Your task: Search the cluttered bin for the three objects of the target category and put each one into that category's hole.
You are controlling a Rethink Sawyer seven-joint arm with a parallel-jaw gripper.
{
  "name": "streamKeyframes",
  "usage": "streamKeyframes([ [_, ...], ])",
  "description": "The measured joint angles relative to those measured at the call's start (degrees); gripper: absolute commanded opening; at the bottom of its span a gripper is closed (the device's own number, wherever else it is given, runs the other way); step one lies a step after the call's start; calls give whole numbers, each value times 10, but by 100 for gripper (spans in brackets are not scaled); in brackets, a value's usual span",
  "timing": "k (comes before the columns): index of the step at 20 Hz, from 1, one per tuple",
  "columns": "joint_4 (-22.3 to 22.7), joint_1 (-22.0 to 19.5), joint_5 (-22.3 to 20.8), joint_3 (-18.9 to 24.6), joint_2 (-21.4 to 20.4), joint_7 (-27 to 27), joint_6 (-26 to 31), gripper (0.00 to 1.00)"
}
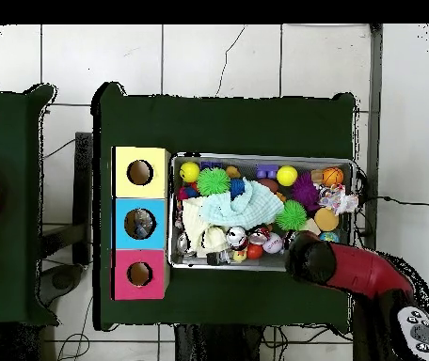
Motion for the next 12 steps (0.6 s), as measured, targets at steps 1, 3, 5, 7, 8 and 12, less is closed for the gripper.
streamKeyframes([
  [1, 0, 0, 0, -2, -2, 0, 1, 100],
  [3, 0, 2, 0, -11, -5, 0, 2, 100],
  [5, 0, 3, 0, -15, -4, 0, 2, 100],
  [7, -1, 3, 0, -15, 1, 0, 2, 100],
  [8, 0, 3, 0, -15, 5, 0, 2, 100],
  [12, 0, 3, 0, -15, 20, 0, 2, 100],
])
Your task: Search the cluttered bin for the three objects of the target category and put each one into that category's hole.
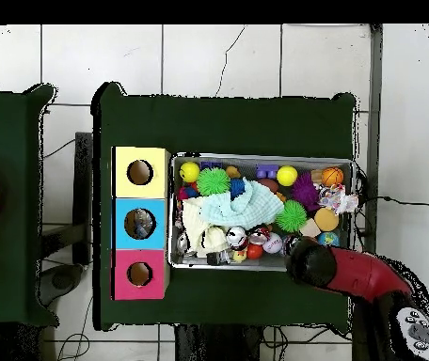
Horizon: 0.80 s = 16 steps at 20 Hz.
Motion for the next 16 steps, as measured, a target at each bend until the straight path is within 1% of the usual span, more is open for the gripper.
streamKeyframes([
  [3, 3, 0, 0, 0, 6, 0, 0, 100],
  [11, 29, 0, 0, 0, 2, 0, 0, 100],
  [16, 30, 0, 0, 0, 10, 0, -8, 100],
])
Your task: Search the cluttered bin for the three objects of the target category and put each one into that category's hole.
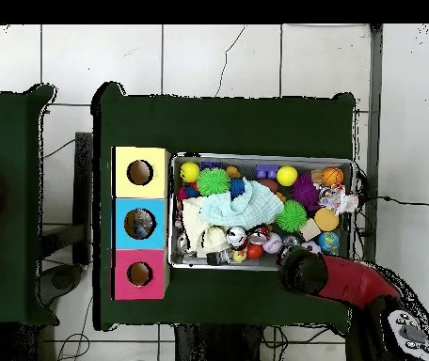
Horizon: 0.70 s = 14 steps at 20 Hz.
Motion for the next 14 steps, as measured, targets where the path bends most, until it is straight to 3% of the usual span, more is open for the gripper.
streamKeyframes([
  [14, -2, 11, 0, -28, 62, 0, -113, 100],
])
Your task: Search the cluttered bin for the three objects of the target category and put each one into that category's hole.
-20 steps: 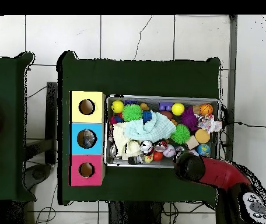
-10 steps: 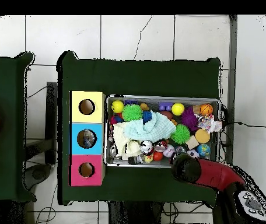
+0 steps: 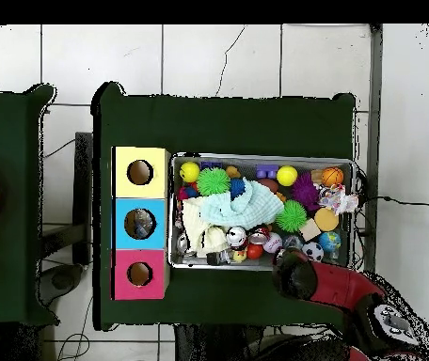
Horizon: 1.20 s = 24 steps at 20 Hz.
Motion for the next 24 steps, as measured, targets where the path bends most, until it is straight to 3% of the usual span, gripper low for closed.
streamKeyframes([
  [10, -1, 5, 0, -7, 6, 0, -17, 100],
  [11, -2, 6, 0, -9, 8, 0, -22, 0],
  [24, -1, 6, 0, -12, 11, 0, -36, 0],
])
